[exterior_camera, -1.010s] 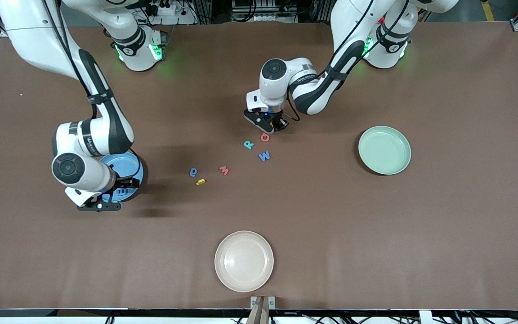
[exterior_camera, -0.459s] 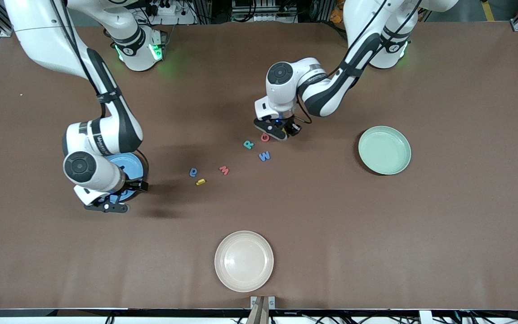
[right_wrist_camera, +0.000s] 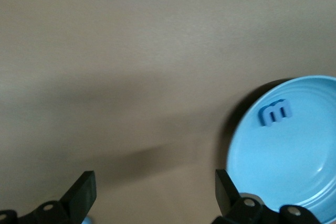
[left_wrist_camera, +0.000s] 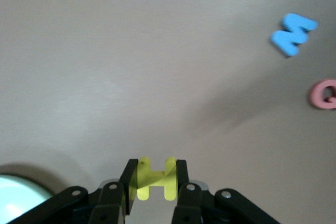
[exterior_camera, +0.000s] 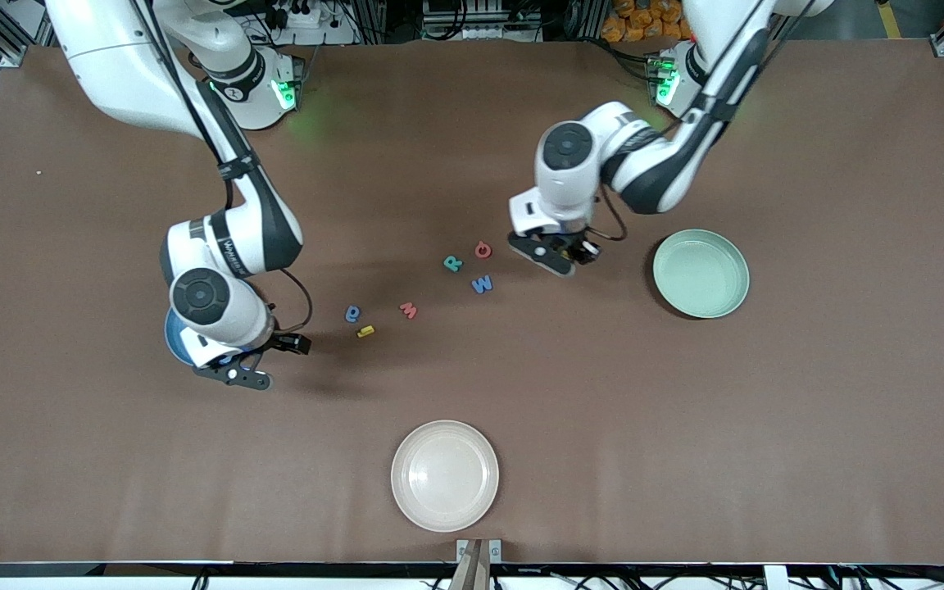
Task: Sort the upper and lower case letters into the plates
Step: 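Move the H over the green plate while the right gripper grasps the h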
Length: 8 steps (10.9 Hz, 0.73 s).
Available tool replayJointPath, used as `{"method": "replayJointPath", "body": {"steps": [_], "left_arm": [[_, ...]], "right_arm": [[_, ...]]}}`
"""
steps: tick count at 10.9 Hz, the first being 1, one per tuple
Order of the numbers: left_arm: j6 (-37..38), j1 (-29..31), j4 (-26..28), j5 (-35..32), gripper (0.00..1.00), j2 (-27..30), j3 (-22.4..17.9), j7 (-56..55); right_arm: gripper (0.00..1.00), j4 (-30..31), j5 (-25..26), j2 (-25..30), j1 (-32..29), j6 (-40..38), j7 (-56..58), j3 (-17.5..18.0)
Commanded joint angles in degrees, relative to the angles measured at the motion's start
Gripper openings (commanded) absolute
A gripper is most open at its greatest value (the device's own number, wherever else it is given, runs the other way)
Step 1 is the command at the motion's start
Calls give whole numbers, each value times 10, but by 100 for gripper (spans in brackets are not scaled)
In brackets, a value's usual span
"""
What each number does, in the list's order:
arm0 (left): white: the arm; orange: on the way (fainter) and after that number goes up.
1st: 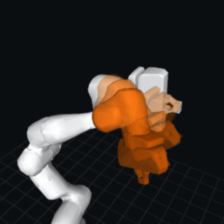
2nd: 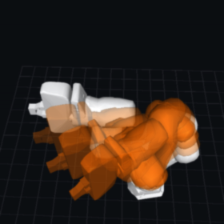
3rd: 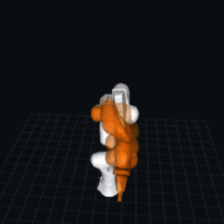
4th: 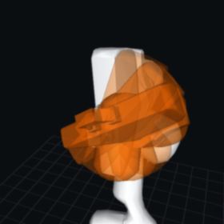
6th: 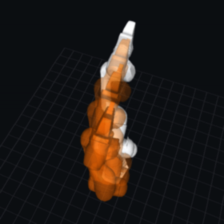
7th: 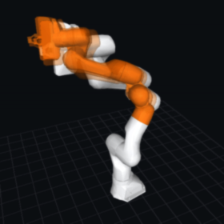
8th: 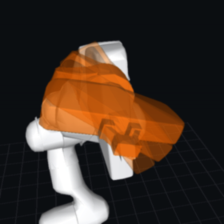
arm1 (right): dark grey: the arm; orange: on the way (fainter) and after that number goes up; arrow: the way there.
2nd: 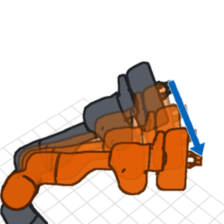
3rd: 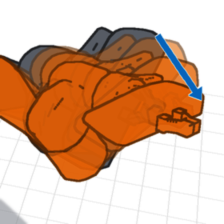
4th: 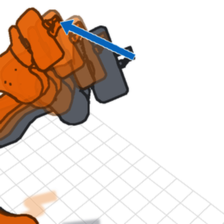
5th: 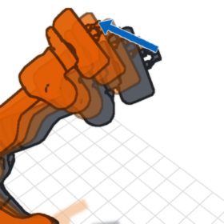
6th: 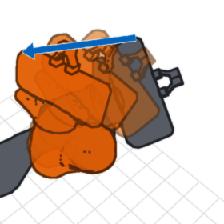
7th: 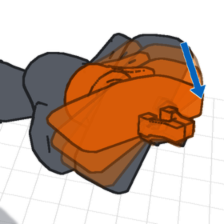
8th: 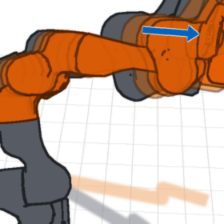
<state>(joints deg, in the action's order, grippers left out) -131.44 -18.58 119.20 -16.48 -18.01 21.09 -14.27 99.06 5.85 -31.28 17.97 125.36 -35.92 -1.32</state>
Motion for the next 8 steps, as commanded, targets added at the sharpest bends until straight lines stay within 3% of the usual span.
{"method": "replayJointPath", "body": {"steps": [1, 3, 5, 8], "left_arm": [[26, 30, 31, 19, 0, 50, -21, 73], [34, 59, 44, 26, 0, 81, -45, 152], [36, 72, 52, 85, 0, 94, -97, 271], [23, 86, 81, 128, 0, 99, -169, 395]], "right_arm": [[100, -49, -5, -32, 35, -5, -104, -2], [100, -71, -24, -47, 46, -4, -172, -2], [100, -98, -105, -63, 54, -5, -208, -3], [100, -99, -121, -79, 63, 0, -310, -3]]}}
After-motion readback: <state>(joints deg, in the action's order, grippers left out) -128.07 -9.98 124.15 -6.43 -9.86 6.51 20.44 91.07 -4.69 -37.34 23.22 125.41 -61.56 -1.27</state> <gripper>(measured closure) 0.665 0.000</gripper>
